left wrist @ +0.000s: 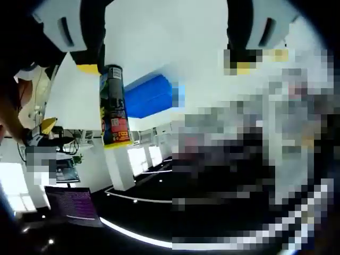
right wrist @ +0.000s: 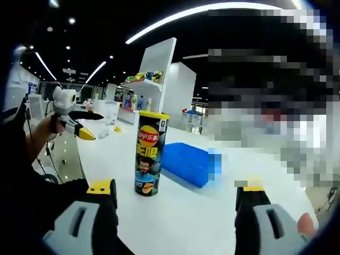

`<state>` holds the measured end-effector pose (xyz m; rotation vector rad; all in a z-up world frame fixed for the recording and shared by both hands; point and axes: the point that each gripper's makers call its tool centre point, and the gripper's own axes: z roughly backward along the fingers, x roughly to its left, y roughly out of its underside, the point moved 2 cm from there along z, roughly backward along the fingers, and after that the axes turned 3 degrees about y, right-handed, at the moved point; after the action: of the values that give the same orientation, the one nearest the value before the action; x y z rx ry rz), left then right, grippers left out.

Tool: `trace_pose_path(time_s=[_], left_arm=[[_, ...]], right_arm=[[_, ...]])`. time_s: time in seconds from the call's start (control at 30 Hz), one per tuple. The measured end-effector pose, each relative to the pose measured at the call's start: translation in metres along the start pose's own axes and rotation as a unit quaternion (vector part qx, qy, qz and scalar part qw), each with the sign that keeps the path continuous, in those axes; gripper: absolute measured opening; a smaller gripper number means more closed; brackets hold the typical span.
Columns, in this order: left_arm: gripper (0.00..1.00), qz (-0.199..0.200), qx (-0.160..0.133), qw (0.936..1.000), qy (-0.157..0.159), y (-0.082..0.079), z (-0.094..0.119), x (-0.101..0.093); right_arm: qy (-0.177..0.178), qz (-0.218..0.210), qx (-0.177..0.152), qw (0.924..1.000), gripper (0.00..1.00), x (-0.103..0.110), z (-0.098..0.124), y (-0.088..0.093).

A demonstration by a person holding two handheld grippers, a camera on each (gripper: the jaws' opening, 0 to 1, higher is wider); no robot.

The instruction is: Open the lid of the chip container on the table, take out the chips, place them into the box in front of the container, and close the lid

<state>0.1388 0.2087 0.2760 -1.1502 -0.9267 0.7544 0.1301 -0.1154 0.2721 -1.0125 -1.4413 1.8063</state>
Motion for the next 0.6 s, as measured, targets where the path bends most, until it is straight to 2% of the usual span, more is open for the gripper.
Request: trace_pose_path(time_s=[0.6], left_arm=[[0.95, 0.001, -0.004, 1.0, -0.001, -0.0016, 0.0017, 0.0015]], right_arm=[[0.0, 0.011, 0.015, 0.9998, 0.86, 0.0029, -0.0014, 0.0063]])
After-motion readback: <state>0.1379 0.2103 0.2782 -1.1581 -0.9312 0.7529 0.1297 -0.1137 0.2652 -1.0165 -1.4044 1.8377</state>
